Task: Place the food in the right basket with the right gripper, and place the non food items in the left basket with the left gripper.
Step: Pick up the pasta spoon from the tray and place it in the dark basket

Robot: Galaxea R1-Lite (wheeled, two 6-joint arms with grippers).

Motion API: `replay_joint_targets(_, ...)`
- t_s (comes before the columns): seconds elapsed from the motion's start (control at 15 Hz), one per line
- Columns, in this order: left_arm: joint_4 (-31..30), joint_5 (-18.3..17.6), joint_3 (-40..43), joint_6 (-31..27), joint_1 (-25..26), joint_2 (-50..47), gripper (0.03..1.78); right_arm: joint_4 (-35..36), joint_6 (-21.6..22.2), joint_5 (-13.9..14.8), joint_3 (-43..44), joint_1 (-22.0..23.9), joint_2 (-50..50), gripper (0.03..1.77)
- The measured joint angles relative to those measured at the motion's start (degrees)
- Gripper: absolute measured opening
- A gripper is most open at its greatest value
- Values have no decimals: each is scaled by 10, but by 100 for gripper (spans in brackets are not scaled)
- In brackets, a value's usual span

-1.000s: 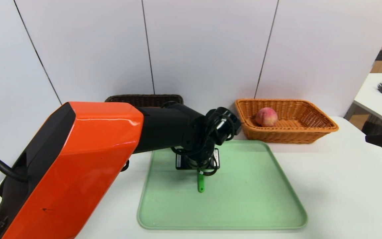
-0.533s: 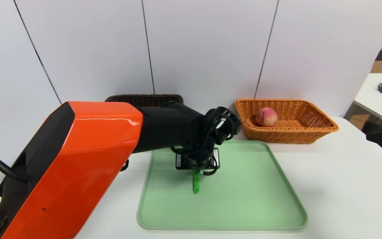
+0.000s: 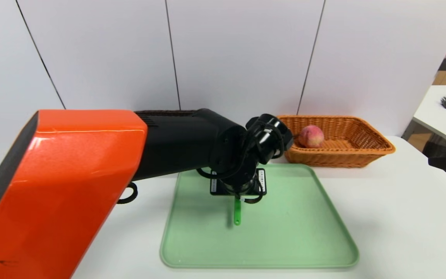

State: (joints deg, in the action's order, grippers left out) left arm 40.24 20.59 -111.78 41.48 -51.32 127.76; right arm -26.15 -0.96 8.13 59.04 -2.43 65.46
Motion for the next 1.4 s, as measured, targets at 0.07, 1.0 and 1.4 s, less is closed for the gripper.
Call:
replay_joint_targets(0.07, -3, -3, 0, -7, -11, -12, 11, 0, 0, 0, -1, 0, -1, 170)
replay_joint_targets(1.0, -320, 104, 11, -163, 141, -118, 11, 1, 1, 3, -6, 4, -5, 170)
replay_joint_targets(1.4, -323, 99, 88, -98, 240, -123, 11, 0, 0, 4, 17, 9, 9, 170)
